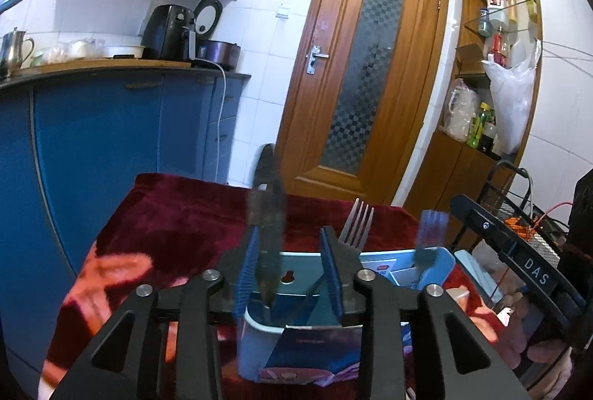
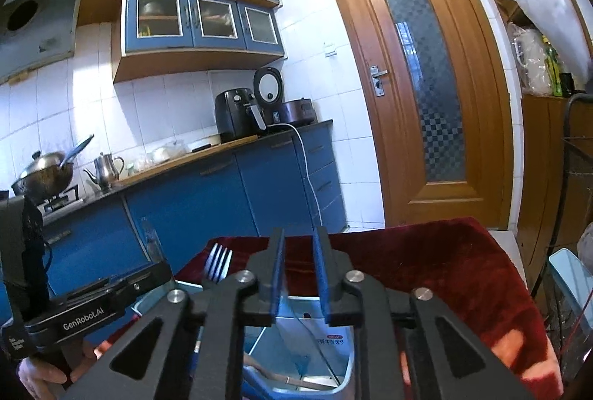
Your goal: Organize utensils
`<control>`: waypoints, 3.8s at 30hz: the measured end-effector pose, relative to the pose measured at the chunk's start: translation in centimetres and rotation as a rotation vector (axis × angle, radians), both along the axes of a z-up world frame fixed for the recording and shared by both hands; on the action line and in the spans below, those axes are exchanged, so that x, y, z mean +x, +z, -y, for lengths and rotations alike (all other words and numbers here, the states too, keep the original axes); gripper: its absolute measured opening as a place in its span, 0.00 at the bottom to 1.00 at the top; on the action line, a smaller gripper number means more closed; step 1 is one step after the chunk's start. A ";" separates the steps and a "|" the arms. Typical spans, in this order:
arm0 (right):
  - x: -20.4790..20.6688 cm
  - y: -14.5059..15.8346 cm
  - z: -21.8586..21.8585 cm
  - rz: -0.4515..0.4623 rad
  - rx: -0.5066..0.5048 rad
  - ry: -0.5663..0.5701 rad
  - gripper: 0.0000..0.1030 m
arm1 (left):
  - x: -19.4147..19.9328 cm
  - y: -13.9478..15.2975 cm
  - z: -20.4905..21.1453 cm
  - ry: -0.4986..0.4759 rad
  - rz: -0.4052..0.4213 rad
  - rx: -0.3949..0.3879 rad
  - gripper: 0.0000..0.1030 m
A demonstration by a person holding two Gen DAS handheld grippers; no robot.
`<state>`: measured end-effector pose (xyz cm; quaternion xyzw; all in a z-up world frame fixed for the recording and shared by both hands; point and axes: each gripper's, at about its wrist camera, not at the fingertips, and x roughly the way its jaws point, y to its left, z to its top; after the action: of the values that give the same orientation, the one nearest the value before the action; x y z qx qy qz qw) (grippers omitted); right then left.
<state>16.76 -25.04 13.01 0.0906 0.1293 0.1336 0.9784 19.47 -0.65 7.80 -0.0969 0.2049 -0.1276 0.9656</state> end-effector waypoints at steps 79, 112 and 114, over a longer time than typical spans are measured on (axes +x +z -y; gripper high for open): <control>-11.5 -8.7 2.3 -0.504 0.007 0.032 0.32 | -4.3 -9.8 1.4 -0.202 -0.506 -0.063 0.10; -9.0 -9.7 -0.9 -0.661 -0.138 0.105 0.21 | -11.1 -0.5 -4.1 -0.038 -0.037 0.013 0.01; -8.4 -9.9 -1.0 -0.686 -0.162 0.111 0.17 | -11.3 0.0 -4.3 -0.030 -0.018 0.028 0.01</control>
<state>8.36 -24.00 3.11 0.0451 0.4654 0.1376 0.8732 8.20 3.63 7.80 -0.0816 0.2166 -0.1384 0.9629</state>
